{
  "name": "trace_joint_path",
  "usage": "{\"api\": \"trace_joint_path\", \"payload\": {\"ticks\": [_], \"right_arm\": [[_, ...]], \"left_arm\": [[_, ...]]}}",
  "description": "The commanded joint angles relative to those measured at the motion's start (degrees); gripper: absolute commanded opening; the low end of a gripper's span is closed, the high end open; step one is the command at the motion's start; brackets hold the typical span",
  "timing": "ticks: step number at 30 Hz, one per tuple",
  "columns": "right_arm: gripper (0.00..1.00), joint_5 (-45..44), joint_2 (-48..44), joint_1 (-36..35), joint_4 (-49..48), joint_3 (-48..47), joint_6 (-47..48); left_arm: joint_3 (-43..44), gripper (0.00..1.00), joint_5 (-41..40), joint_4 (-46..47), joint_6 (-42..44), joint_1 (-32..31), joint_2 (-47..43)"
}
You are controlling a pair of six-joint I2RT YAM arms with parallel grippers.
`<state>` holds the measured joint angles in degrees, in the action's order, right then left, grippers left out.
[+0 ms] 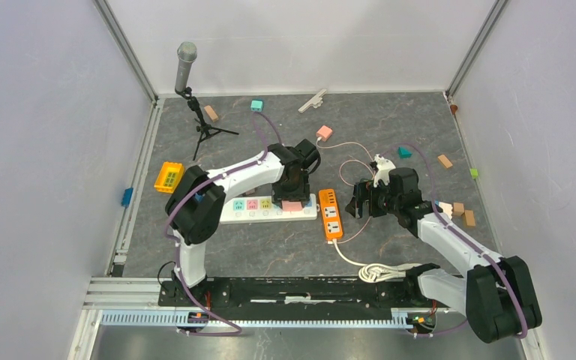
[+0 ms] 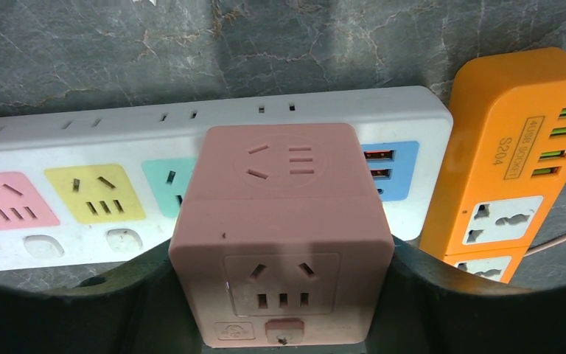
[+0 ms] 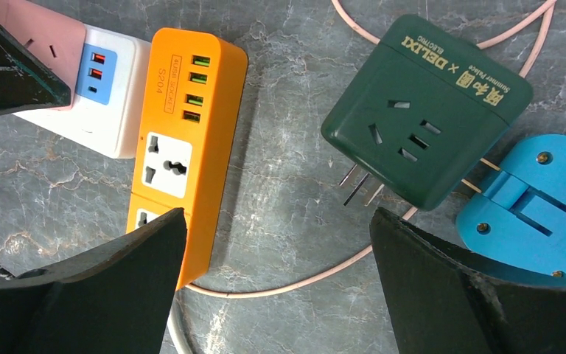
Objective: Insert the plug
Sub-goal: Insert the plug into the socket.
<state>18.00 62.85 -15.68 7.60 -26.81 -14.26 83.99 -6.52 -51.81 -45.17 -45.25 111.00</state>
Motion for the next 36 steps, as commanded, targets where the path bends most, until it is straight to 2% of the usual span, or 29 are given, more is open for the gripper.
{"api": "trace_joint_path", "payload": {"ticks": [1,2,6,12,21,29,36], "right_arm": [[0.98,0.49,0.01,0.13,0.11,-3.21,1.07],[0.98,0.5,-0.11,0.14,0.22,-3.37,1.17],[0.98,-0.11,-1.09,0.17,0.73,-3.93,1.54],[0.98,-0.58,-1.59,0.11,1.8,-4.92,2.01],[0.98,-0.24,-1.37,0.19,1.89,-4.96,2.11],[0.98,-0.07,-1.15,0.12,2.22,-5.01,2.37],[0.98,-0.14,-0.36,0.15,2.26,-5.18,3.1]], "left_arm": [[2.86,0.62,-2.65,2.59,5.16,1.49,0.03],[3.7,0.71,-3.26,2.13,5.45,1.49,-0.81],[6.19,0.89,-4.33,2.06,6.99,1.49,-5.61],[7.08,0.99,-5.8,2.04,9.55,1.57,-11.96],[-0.28,0.99,-7.27,2.09,13.41,6.43,-22.34],[-9.89,0.99,-9.71,2.16,17.4,17.25,-33.65],[-15.54,1.0,-10.02,2.06,14.41,28.81,-38.86]]}}
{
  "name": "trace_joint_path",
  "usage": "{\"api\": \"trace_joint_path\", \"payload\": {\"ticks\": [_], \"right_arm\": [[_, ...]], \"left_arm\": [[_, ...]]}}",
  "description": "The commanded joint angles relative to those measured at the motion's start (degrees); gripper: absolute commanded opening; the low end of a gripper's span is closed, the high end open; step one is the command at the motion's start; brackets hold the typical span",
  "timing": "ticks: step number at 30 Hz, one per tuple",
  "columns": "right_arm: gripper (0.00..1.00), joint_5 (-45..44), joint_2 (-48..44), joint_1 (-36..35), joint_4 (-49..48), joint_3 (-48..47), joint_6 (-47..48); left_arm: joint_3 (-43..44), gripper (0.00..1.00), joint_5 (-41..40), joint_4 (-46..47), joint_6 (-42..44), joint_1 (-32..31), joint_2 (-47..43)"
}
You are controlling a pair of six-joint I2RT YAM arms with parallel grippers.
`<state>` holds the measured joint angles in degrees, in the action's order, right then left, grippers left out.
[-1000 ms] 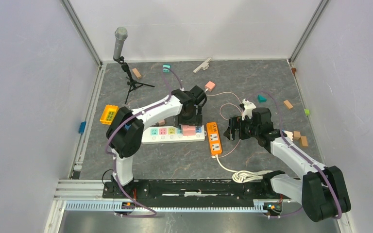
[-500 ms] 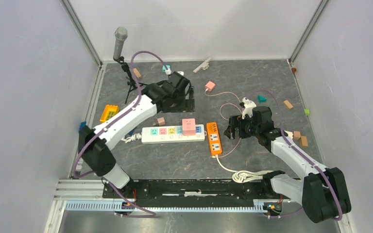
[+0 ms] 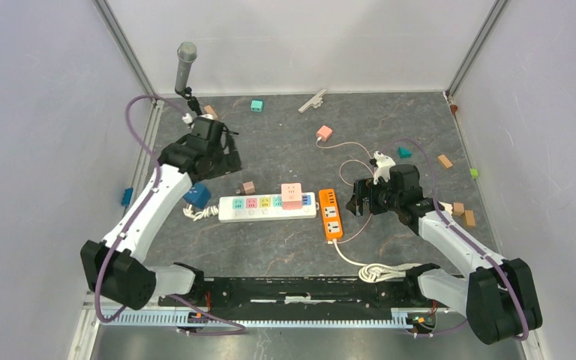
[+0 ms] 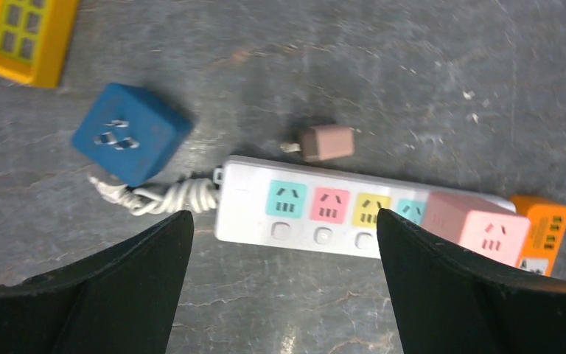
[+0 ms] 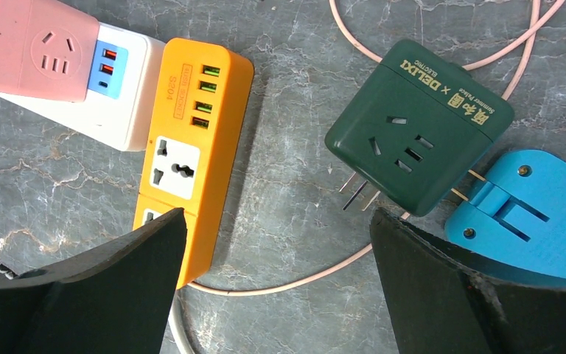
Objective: Insert the plug
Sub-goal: Insert the plug into the socket, then pick up the plug from the center of the board.
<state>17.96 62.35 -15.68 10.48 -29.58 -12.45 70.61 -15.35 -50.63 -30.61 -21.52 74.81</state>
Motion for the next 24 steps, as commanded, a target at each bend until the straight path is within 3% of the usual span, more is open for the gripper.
{"api": "trace_joint_path", "payload": {"ticks": [1,14,24], "right_arm": [[0.98,-0.15,0.14,0.14,-0.56,-2.5,1.49],[0.98,0.55,0.59,0.13,-0.59,-1.79,1.78],[0.98,0.93,0.67,0.17,-0.72,-1.35,1.98]], "left_arm": [[-2.66,1.0,-0.81,0.89,-0.92,6.53,-2.72],[-5.47,1.0,4.82,-2.36,-13.55,24.25,6.2],[-6.4,1.0,9.46,-0.33,-16.67,28.25,15.04]]}}
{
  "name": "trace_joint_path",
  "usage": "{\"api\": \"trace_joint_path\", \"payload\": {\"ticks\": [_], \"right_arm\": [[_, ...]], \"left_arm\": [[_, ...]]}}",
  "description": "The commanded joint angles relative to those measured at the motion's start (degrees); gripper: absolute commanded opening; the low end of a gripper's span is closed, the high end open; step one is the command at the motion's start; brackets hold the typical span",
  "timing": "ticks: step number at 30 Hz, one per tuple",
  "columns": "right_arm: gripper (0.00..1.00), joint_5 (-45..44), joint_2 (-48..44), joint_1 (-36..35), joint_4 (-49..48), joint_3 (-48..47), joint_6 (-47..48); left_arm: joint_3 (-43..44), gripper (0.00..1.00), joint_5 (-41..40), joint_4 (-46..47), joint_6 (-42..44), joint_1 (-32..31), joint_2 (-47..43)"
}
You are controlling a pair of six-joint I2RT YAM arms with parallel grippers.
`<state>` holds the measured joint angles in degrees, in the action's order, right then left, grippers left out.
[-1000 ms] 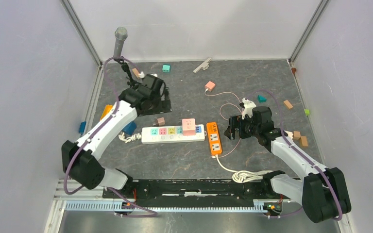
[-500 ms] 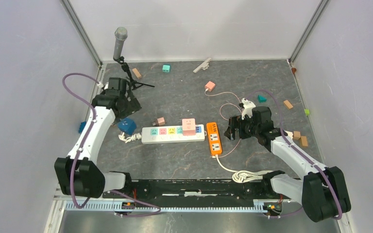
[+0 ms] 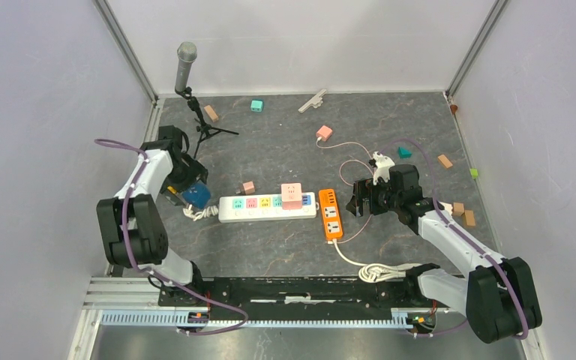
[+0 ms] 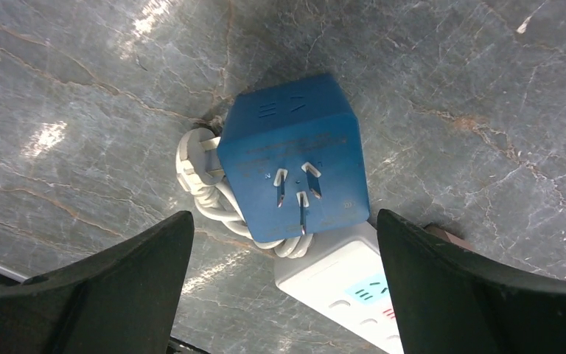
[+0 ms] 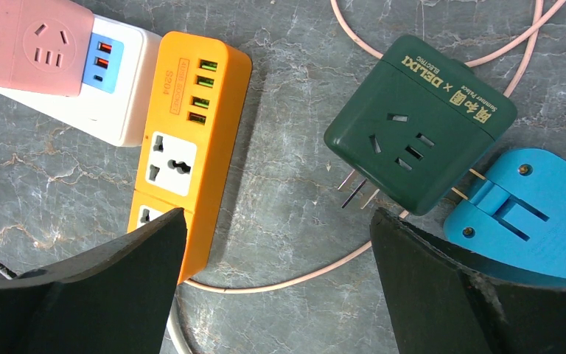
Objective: Insert the plug
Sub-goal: Pick up the plug from the center of the board.
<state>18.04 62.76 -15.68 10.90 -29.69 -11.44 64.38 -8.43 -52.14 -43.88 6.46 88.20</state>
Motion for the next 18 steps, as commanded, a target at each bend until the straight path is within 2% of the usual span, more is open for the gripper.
{"api": "trace_joint_path", "payload": {"ticks": [1,11,18], "right_arm": [[0.98,0.85,0.3,0.15,-1.13,-1.24,0.97],[0.98,0.78,-0.1,0.15,-0.81,-1.14,1.18],[0.98,0.83,-0.57,0.14,-0.44,-1.59,1.21]], "left_arm": [[-0.22,0.99,2.61,1.69,-3.6,0.23,2.36],[-0.21,0.83,1.2,4.0,-3.47,0.31,7.44],[-0.7,0.57,2.15,4.5,-2.38,0.3,5.28]]}}
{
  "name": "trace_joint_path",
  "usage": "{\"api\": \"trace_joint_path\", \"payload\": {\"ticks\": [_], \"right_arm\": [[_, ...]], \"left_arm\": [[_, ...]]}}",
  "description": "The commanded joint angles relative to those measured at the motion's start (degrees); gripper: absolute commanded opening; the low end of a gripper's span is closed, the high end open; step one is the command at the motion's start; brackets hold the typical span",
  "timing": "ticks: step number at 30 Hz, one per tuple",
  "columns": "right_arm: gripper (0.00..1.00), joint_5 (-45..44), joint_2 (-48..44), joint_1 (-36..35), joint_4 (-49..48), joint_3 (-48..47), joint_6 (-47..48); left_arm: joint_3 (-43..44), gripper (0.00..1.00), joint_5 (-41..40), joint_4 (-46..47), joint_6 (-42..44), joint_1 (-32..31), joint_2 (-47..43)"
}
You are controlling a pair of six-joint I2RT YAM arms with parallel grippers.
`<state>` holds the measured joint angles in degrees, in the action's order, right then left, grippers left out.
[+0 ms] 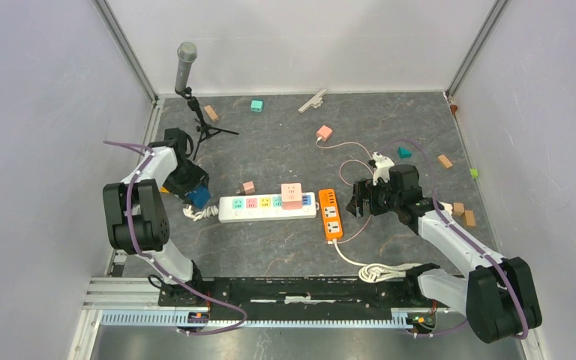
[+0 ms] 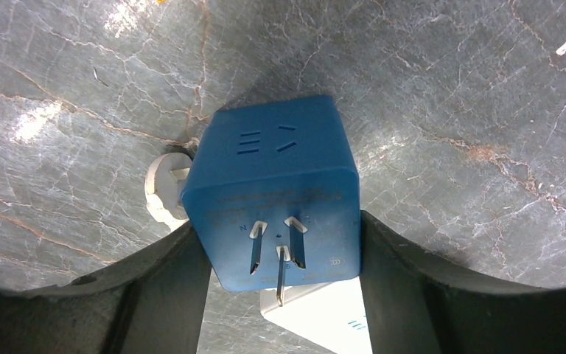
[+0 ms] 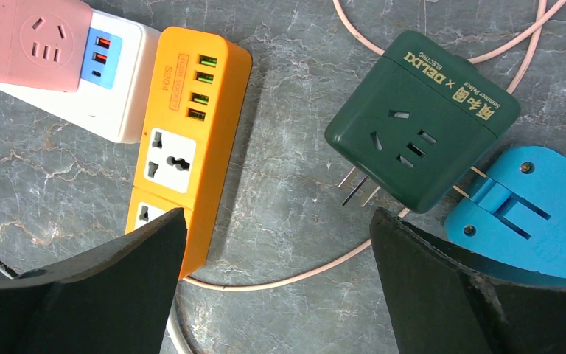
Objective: Insert the plug
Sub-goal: Pick up the plug from the center of the board.
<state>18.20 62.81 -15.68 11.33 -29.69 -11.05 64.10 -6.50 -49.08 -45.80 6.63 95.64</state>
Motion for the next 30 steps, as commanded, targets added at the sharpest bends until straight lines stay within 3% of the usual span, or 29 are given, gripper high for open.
{"api": "trace_joint_path", "payload": {"ticks": [1,8,17,22,30], "right_arm": [[0.98,0.78,-0.73,0.13,-0.87,-1.73,0.82],[0.98,1.98,-0.84,0.13,-0.87,-2.72,0.32],[0.98,6.5,-1.58,0.11,-1.98,-4.17,0.25],[0.98,11.17,-2.01,0.13,-3.27,-5.36,-0.31],[0.98,20.45,-2.23,0.14,-6.06,-6.86,-1.9]], "left_arm": [[-0.42,0.54,0.35,1.44,-0.12,0.13,-2.91],[-0.31,0.38,6.1,1.77,3.4,-0.08,-11.41],[-6.91,0.3,30.05,13.81,5.55,-2.83,-23.74],[-8.55,0.27,37.15,22.79,3.33,-10.45,-27.8],[-9.59,0.11,41.88,38.12,2.36,-21.86,-31.2]]}}
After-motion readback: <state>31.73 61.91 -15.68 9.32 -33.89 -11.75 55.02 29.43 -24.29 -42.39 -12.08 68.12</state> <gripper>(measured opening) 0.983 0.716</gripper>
